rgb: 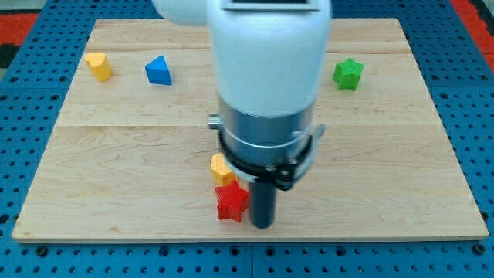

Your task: Move your arm to center right

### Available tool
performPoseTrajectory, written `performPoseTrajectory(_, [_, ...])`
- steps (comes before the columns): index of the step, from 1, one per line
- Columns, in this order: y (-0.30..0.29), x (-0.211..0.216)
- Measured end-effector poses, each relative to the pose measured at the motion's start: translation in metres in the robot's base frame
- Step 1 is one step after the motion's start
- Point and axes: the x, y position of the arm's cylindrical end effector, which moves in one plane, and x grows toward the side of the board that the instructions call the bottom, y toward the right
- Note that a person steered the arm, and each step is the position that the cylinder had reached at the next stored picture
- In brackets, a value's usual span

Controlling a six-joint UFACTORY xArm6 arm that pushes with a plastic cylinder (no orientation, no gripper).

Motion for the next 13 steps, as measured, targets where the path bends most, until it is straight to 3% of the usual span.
performPoseTrajectory(5, [0.091,-0.012])
performPoseTrajectory(7, [0.208,-0.017])
performPoseTrajectory(8, [0.231,-0.018])
performPoseTrajectory(13, [0.261,-0.044])
